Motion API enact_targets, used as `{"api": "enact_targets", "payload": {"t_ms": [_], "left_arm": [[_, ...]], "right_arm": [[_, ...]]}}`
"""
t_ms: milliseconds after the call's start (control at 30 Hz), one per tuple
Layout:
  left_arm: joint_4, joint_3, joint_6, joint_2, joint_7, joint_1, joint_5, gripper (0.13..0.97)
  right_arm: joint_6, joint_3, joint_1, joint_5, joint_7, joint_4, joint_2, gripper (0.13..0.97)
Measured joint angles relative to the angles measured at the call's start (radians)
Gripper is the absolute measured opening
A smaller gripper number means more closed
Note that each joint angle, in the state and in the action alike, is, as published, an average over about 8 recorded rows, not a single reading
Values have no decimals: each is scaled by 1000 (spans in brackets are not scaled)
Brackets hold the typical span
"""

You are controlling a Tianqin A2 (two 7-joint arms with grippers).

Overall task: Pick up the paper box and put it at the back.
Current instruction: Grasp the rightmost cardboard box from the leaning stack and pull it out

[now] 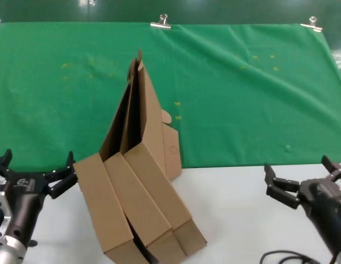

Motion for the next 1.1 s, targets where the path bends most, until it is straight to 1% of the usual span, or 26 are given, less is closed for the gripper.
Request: {"api": "enact_targets", "payload": {"t_ms": [100,200,300,367,400,467,600,667,700,767,867,967,1000,1100], "left_arm": [[0,0,0,0,0,0,0,952],[0,0,0,0,0,0,0,923],[0,0,0,0,0,0,0,895],[0,0,0,0,0,0,0,875],[0,0,0,0,0,0,0,875],[0,0,0,0,0,0,0,840],[0,0,0,0,0,0,0,769],[0,0,0,0,0,0,0,734],[0,0,0,0,0,0,0,734],[0,0,0,0,0,0,0,683],[0,0,0,0,0,0,0,606],[0,0,0,0,0,0,0,530],[0,0,0,0,0,0,0,530],[0,0,0,0,0,0,0,460]], "right_arm": [[-115,59,19,37,-101,-23,-22,966],[-252,106,48,88,-233,-64,-19,966],[-402,113,86,149,-383,-133,24,966],[-500,90,115,197,-481,-191,74,966],[-548,70,130,226,-531,-225,102,966],[-641,18,165,293,-622,-296,159,966],[-814,-125,249,447,-785,-450,254,966],[-898,-205,300,514,-851,-532,286,965],[-940,-244,326,543,-880,-574,297,965],[-1024,-318,379,585,-924,-656,312,965],[-1153,-401,455,603,-964,-778,314,965],[-1276,-453,525,575,-984,-899,298,954],[-1311,-468,548,562,-989,-937,290,948],[-1393,-518,613,532,-1007,-1047,266,931]]}}
